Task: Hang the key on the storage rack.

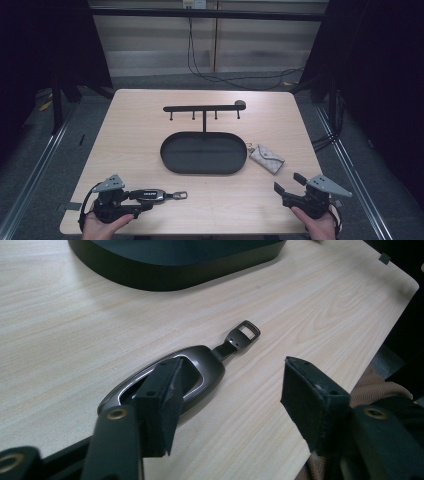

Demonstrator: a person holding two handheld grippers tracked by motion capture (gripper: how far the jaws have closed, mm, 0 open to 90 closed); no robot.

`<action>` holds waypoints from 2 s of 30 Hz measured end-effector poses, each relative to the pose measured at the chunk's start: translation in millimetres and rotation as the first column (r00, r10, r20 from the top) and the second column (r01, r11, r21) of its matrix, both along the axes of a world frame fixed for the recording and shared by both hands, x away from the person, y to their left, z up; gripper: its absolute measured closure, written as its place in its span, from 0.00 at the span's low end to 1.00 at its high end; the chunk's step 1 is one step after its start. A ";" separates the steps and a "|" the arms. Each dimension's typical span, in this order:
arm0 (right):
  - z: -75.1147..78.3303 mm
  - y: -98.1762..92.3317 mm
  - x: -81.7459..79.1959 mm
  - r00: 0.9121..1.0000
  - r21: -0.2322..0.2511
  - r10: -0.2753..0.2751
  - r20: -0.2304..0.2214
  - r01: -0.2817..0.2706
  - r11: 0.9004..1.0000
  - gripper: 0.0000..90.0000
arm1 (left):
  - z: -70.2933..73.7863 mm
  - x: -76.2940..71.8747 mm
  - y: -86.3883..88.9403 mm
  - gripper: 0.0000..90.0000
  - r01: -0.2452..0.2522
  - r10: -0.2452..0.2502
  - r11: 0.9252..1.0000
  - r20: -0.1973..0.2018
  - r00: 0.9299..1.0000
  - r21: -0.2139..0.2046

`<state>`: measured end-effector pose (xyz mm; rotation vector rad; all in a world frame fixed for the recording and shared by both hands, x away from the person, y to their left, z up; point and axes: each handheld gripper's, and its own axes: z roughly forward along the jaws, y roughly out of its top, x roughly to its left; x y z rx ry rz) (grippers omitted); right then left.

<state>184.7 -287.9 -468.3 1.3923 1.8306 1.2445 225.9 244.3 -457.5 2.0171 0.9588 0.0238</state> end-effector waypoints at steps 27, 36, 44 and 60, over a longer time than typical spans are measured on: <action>-0.1 0.6 3.2 0.999 0.003 -0.011 -0.051 0.011 1.000 0.17 | 6.2 9.7 -11.3 0.59 0.102 -0.105 0.993 0.048 0.993 0.063; -0.3 2.9 3.7 0.998 -0.007 0.004 -0.060 -0.004 1.000 0.17 | 18.0 15.8 -21.2 0.58 0.178 -0.181 0.977 0.020 0.983 0.119; -0.9 3.6 4.5 0.997 -0.003 0.014 -0.076 -0.014 1.000 0.17 | 30.2 27.9 -52.5 0.54 0.279 -0.301 0.914 0.033 0.953 0.295; -1.8 4.3 5.6 0.995 -0.008 0.027 -0.093 -0.028 1.000 0.17 | 27.6 50.1 -85.1 0.46 0.388 -0.397 0.837 -0.060 0.916 0.387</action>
